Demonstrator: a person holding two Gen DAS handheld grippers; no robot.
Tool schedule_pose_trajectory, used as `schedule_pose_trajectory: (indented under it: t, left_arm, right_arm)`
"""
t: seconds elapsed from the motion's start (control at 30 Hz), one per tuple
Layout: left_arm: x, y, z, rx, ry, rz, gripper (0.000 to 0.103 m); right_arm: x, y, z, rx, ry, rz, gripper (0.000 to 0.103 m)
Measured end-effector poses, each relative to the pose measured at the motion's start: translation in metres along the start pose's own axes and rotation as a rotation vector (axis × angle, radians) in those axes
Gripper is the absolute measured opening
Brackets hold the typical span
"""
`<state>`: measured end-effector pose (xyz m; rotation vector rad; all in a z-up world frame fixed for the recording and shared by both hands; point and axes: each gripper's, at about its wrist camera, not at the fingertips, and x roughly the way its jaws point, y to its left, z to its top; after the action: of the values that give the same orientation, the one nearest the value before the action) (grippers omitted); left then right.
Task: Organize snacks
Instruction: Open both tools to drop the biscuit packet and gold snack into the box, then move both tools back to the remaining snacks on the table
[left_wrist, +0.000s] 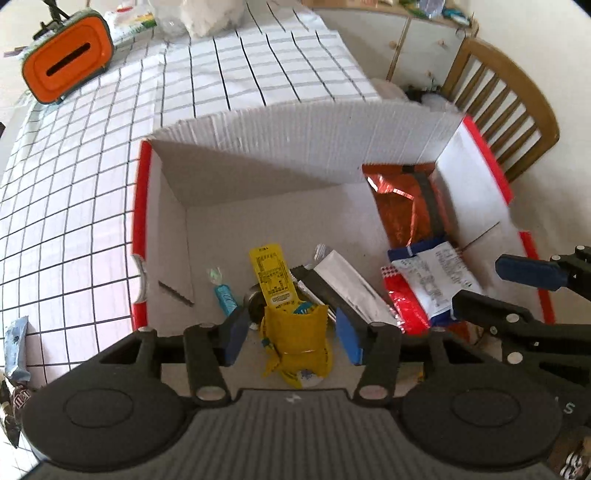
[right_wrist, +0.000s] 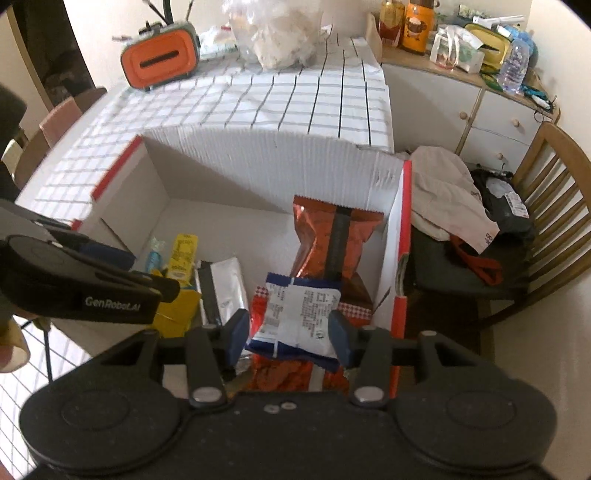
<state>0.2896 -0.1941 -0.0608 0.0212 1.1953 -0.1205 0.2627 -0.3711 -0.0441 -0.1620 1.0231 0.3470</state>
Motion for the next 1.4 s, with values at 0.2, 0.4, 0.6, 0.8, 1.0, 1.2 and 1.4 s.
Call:
schedule_pose_trajectory:
  t: [0.2, 0.4, 0.6, 0.8, 1.0, 1.2, 1.4]
  left_arm:
    - [-0.028, 0.004, -0.008, -0.022, -0.071, -0.011, 0.059]
    - [-0.057, 0.01, -0.021, -0.034, -0.143, -0.015, 0.066]
    - [-0.079, 0.016, -0.038, -0.03, -0.199, -0.019, 0.07]
    - [-0.102, 0.025, -0.059, -0.018, -0.274, -0.019, 0.076]
    - [-0.12, 0.044, -0.079, -0.019, -0.333, -0.015, 0.079]
    - [-0.137, 0.073, -0.106, -0.03, -0.427, 0.014, 0.084]
    - [-0.142, 0.111, -0.125, -0.051, -0.449, 0.029, 0.085]
  right_arm:
    - [-0.025, 0.003, -0.001, 0.001, -0.055, 0.027, 0.047]
    - [-0.047, 0.011, -0.005, 0.005, -0.107, 0.06, 0.049]
    - [-0.062, 0.023, -0.007, -0.01, -0.135, 0.091, 0.054]
    - [-0.074, 0.04, -0.01, -0.02, -0.172, 0.12, 0.06]
    - [-0.085, 0.061, -0.01, -0.022, -0.203, 0.148, 0.078]
    - [-0.093, 0.083, -0.016, -0.036, -0.246, 0.173, 0.087]
    - [-0.089, 0.11, -0.018, -0.029, -0.265, 0.201, 0.102]
